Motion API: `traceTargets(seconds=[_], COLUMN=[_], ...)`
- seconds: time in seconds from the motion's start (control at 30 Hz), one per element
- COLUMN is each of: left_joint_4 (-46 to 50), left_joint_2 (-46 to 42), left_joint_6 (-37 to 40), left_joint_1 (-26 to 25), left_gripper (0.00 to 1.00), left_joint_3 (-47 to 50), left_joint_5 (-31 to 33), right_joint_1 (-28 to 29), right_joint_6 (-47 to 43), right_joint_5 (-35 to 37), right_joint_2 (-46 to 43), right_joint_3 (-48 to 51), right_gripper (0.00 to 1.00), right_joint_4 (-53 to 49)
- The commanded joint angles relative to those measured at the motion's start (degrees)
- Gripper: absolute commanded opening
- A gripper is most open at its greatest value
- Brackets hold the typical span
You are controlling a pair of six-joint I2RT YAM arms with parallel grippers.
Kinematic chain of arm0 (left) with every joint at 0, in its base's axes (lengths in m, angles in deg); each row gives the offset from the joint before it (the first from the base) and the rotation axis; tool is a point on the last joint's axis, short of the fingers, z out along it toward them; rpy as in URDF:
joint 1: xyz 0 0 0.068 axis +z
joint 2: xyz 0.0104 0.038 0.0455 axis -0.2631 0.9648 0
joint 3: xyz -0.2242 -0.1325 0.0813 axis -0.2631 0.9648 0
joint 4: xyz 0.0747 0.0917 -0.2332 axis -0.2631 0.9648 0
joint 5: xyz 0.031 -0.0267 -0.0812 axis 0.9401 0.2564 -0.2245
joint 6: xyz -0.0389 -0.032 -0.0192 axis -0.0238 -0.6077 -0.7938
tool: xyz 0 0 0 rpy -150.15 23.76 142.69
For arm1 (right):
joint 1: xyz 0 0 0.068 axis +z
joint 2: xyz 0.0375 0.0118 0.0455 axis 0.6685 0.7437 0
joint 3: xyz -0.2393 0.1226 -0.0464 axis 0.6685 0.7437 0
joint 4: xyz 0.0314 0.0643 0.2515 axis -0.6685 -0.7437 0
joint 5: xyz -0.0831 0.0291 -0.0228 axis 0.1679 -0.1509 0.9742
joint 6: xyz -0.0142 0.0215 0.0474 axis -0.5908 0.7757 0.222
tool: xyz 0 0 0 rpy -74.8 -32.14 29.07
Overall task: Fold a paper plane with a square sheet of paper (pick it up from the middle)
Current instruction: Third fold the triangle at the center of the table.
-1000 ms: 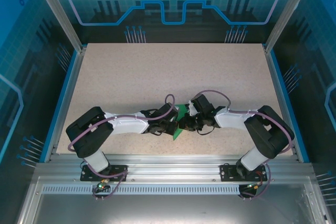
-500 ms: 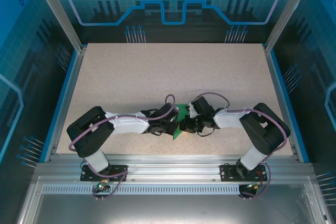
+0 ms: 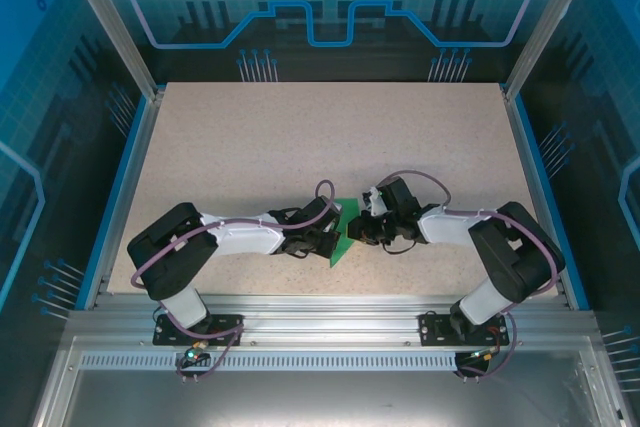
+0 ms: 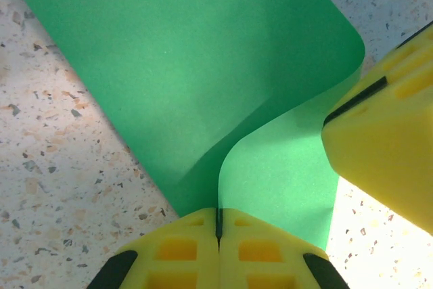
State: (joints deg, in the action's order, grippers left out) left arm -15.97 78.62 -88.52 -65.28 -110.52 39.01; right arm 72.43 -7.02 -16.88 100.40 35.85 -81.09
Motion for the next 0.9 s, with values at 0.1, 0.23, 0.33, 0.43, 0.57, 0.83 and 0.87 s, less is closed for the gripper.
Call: traceTargets(seconds=[0.1,0.23,0.33,0.43,0.57,0.83,0.87], left_joint_4=[2.0,2.3,2.6,2.6,2.5,2.6,2.5], left_joint_2=[1.4,1.4,1.4,1.4,1.4,1.4,1.4], left_joint_6=[1.0,1.3,1.3,1.3,1.1,0.9,0.8], left_joint_1=[0.4,0.4,0.4,0.4,0.4,0.4,0.4], left_gripper=[0.03,0.02,0.02,0.02,0.02,0.02,0.02], left_joint_3=[-1.3,-1.2,-1.2,-0.9,-0.8,-0.8,-0.7], left_joint_5=[-0.7,-0.6,-0.6,-0.5,-0.5,-0.5,-0.4], right_joint_1=[-2.2,-4.0,-5.6,-7.5,-9.6,-13.6,-13.8], right_joint_6=[-2.0,-3.3,-4.2,-5.2,-6.6,-7.6,-7.7], right_joint_5=[0.4,0.0,-0.2,-0.1,-0.7,-2.7,-3.3], right_joint_2=[4.0,4.9,4.4,3.7,3.8,4.9,4.5], right_joint_3=[1.0,1.1,0.7,0.1,-1.1,-2.2,-2.4], right_gripper=[0.14,0.14,0.14,0.15,0.15,0.16,0.16], right_joint_4=[1.3,1.3,-0.3,-2.1,-3.9,-4.8,-5.1])
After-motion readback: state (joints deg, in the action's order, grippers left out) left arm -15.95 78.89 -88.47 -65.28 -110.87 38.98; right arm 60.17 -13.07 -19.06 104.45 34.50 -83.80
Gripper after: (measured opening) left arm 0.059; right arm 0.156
